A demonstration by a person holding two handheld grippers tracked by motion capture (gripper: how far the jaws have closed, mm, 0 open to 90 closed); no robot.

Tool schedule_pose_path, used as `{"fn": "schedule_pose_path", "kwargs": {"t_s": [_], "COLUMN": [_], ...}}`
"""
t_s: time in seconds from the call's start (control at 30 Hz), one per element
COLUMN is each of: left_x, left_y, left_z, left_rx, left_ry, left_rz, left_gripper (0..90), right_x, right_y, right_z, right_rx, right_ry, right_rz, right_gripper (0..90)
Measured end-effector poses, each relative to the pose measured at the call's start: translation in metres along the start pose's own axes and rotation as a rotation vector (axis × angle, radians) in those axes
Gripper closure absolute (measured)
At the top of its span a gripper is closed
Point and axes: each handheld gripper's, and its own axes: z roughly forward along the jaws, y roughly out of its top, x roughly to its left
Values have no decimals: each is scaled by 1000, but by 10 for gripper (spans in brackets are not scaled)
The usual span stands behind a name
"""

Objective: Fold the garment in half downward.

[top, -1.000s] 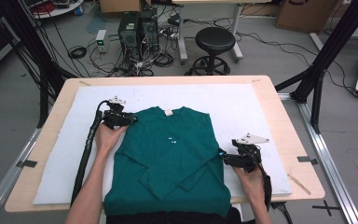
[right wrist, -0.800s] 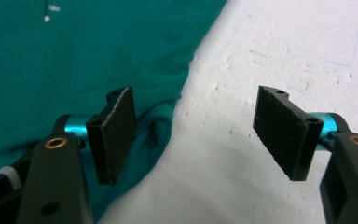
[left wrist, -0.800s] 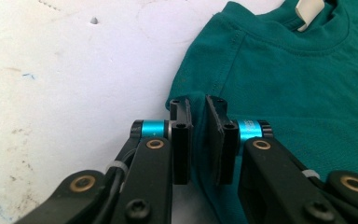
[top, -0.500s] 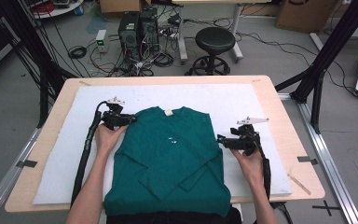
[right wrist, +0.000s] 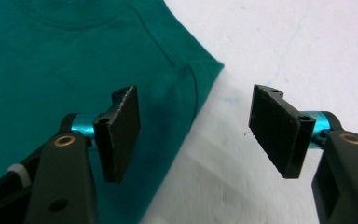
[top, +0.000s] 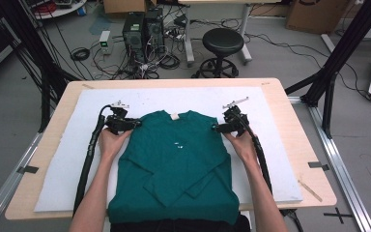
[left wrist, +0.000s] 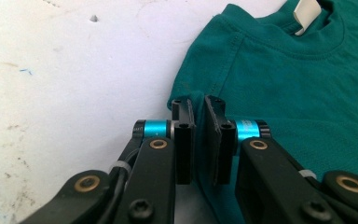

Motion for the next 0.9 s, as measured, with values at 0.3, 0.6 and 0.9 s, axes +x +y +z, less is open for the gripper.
{"fn": "schedule_pose_path", "kwargs": {"t_s": [0.3,0.6,0.9], "left_x": [-1,-1,-1], "left_y": [0,0,-1], "left_z": [0,0,0], "left_rx": [-2,-2,-6], "left_ry": [4,4,6], "left_rz": [0,-1,-1], "left_gripper": [825,825,824], "right_x": [-1,-1,0], "right_y": [10,9,7], "right_z": [18,25,25], "right_rx": [27,20,23], "right_ry": [20,26,3], "right_rz": [17,28,32], "right_gripper": [374,513,601]}}
